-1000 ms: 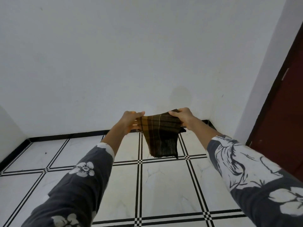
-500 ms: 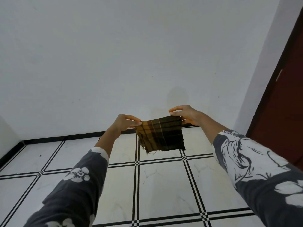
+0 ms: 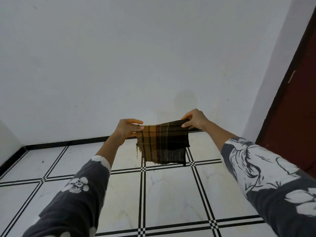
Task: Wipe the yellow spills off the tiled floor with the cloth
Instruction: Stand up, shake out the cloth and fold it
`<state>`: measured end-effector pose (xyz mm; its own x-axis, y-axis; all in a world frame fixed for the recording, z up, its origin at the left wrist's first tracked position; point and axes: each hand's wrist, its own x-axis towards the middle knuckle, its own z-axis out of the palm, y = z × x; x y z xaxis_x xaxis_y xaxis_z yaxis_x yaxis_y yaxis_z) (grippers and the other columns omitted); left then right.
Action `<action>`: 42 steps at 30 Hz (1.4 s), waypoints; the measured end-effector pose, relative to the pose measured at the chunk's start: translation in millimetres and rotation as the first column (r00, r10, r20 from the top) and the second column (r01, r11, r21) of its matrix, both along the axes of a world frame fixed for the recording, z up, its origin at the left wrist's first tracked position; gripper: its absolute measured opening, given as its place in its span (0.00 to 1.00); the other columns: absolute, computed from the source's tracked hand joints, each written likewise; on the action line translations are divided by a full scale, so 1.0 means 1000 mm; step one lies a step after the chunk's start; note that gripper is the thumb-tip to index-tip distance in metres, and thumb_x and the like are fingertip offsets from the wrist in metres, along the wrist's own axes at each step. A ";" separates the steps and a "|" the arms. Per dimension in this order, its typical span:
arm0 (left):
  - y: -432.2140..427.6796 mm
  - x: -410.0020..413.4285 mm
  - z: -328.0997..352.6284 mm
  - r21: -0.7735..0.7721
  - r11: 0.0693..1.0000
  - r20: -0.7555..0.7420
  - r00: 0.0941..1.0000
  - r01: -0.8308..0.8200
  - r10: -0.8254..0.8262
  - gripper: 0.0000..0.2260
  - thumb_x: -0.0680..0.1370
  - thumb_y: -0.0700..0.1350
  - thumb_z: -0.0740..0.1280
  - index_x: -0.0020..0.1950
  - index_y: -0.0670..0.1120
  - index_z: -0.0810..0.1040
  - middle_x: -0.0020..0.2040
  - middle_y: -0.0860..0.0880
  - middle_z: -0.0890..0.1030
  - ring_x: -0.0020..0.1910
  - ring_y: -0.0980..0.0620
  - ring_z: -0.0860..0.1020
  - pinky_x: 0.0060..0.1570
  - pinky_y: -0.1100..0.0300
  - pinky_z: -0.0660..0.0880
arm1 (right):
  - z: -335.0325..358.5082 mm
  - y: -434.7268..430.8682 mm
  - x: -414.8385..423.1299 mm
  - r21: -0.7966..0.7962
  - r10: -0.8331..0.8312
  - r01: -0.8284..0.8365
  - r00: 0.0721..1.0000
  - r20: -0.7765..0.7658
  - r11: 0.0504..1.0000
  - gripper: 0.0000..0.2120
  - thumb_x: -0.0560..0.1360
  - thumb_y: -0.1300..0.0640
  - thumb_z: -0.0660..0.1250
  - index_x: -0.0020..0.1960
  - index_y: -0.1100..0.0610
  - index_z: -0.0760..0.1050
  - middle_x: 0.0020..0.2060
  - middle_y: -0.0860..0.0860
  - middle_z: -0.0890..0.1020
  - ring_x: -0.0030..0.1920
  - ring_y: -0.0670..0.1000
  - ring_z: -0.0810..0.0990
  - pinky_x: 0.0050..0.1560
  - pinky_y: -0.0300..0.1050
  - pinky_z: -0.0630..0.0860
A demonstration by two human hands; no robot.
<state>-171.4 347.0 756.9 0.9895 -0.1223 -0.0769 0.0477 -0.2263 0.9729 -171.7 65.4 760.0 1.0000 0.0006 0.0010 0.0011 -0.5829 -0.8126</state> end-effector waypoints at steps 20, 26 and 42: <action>0.002 0.005 -0.008 0.376 0.924 0.271 0.962 -0.076 -0.031 0.06 0.71 0.41 0.73 0.45 0.40 0.83 0.42 0.45 0.83 0.44 0.52 0.78 0.42 0.66 0.72 | 0.003 -0.002 0.001 0.211 0.219 -0.169 0.945 -0.242 0.963 0.17 0.76 0.63 0.65 0.63 0.67 0.71 0.57 0.59 0.76 0.57 0.55 0.75 0.55 0.45 0.75; 0.005 0.001 -0.012 0.308 0.951 0.186 0.981 -0.012 -0.048 0.07 0.71 0.43 0.74 0.44 0.39 0.84 0.43 0.44 0.84 0.46 0.50 0.79 0.46 0.63 0.72 | -0.010 0.000 0.010 -0.356 0.099 -0.086 0.995 0.018 0.931 0.10 0.72 0.63 0.70 0.51 0.65 0.79 0.44 0.61 0.80 0.46 0.56 0.77 0.42 0.42 0.71; -0.001 -0.034 -0.058 -0.488 0.853 -0.444 0.789 0.185 -0.425 0.46 0.69 0.76 0.46 0.64 0.40 0.75 0.61 0.38 0.78 0.61 0.37 0.75 0.56 0.42 0.72 | -0.067 0.047 -0.049 0.692 0.241 0.236 0.821 -0.518 0.682 0.34 0.71 0.29 0.51 0.62 0.54 0.71 0.54 0.58 0.78 0.57 0.58 0.76 0.55 0.51 0.71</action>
